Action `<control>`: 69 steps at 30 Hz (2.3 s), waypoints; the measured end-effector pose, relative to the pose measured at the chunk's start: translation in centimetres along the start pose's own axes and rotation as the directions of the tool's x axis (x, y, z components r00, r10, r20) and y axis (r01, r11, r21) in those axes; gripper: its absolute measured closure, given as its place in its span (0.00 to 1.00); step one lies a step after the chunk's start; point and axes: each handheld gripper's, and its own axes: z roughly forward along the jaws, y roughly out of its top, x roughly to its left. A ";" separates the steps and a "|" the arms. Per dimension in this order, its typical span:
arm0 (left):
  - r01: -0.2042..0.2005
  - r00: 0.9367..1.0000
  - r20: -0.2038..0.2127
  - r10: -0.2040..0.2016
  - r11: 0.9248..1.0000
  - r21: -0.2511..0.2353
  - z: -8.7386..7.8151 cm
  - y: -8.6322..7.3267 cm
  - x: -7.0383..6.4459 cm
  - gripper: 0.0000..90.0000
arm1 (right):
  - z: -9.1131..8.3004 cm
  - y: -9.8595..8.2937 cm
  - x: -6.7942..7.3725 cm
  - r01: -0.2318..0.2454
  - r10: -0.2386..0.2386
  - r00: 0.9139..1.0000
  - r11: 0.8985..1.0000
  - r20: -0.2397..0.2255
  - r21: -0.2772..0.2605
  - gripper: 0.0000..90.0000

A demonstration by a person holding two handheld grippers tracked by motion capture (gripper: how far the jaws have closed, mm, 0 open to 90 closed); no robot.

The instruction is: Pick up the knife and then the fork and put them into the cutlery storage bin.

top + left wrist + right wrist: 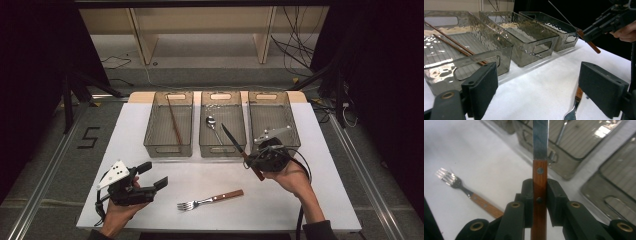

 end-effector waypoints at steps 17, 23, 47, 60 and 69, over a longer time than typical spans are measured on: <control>0.002 1.000 -0.003 -0.002 1.000 0.001 0.0 0.0 0.1 0.17 | -1.4 0.6 -5.0 -0.145 0.154 0.984 0.984 0.089 -0.101 0.86; 0.001 1.000 -0.002 -0.001 1.000 0.001 0.0 0.0 0.1 0.17 | -2.0 1.2 -6.5 -0.178 0.193 0.974 0.976 0.123 -0.124 0.86; 0.004 1.000 -0.002 -0.004 1.000 -0.001 0.0 0.0 0.1 0.17 | -1.6 3.6 -9.3 -0.285 0.312 0.937 0.942 0.153 -0.176 0.86; 0.005 1.000 -0.001 -0.005 1.000 -0.002 0.0 0.0 0.1 0.17 | -0.4 4.6 -10.5 -0.342 0.371 0.913 0.923 0.171 -0.175 0.86; 0.006 1.000 0.000 -0.006 1.000 -0.003 0.0 0.0 0.1 0.17 | 0.8 4.8 -11.2 -0.384 0.409 0.893 0.910 0.188 -0.153 0.86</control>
